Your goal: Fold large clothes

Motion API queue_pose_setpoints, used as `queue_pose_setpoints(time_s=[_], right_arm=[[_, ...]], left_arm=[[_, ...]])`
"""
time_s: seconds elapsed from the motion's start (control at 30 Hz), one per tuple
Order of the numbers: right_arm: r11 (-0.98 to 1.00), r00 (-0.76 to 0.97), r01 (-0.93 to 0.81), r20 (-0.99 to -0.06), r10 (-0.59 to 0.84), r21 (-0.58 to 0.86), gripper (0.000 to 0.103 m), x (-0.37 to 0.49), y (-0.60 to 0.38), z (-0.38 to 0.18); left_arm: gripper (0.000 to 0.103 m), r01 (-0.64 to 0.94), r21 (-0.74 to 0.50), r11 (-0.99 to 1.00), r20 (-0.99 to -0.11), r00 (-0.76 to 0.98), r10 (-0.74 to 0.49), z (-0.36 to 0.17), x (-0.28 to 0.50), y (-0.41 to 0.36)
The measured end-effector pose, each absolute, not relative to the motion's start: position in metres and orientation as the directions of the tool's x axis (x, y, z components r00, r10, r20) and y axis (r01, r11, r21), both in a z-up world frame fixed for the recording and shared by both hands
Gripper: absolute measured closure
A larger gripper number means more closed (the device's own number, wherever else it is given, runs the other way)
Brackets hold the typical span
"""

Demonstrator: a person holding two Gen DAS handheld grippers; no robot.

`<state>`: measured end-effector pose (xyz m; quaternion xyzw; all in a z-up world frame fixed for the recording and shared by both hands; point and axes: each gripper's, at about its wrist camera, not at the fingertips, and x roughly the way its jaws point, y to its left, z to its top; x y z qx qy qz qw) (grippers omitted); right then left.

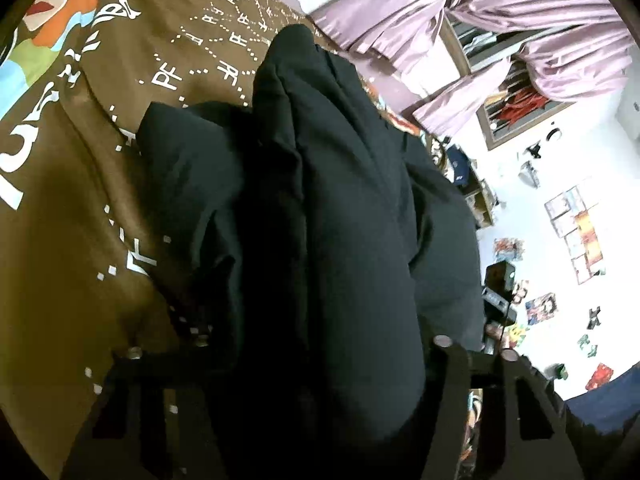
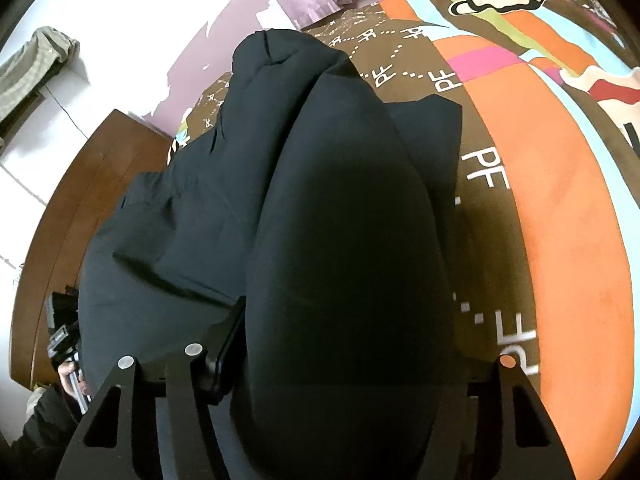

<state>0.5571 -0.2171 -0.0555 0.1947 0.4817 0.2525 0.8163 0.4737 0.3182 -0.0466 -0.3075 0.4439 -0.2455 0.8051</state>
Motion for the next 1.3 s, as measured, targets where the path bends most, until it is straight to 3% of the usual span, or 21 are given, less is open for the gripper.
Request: queue_pose_setpoints(time_s=[0.1, 0.27, 0.37, 0.67, 0.87, 1.13, 1.3], right_arm=[[0.799, 0.427, -0.220, -0.681, 0.595, 0.560, 0.050, 0.549, -0.219, -0.056], [0.827, 0.487, -0.225, -0.676, 0.553, 0.515, 0.078, 0.535, -0.214, -0.032], [0.819, 0.514, -0.263, -0.644, 0.567, 0.511, 0.084, 0.535, -0.200, -0.007], [0.810, 0.590, -0.339, -0.562, 0.580, 0.479, 0.084, 0.506, -0.202, 0.059], [0.803, 0.595, -0.334, -0.551, 0.586, 0.494, 0.084, 0.487, -0.215, 0.069], [0.832, 0.528, -0.297, -0.645, 0.553, 0.469, 0.084, 0.485, -0.211, 0.027], [0.840, 0.515, -0.248, -0.668, 0.537, 0.483, 0.075, 0.486, -0.219, 0.003]], left_arm=[[0.062, 0.140, -0.709, 0.691, -0.543, 0.517, -0.662, -0.041, 0.463, 0.312], [0.069, 0.165, -0.678, 0.716, -0.537, 0.553, -0.637, -0.028, 0.452, 0.299], [0.072, 0.162, -0.679, 0.716, -0.525, 0.574, -0.628, -0.017, 0.449, 0.291], [0.074, 0.215, -0.706, 0.675, -0.468, 0.574, -0.672, 0.014, 0.439, 0.278], [0.074, 0.260, -0.712, 0.652, -0.427, 0.577, -0.696, 0.042, 0.433, 0.272], [0.073, 0.226, -0.703, 0.675, -0.483, 0.545, -0.685, 0.021, 0.420, 0.269], [0.073, 0.124, -0.706, 0.697, -0.556, 0.513, -0.654, -0.021, 0.428, 0.275]])
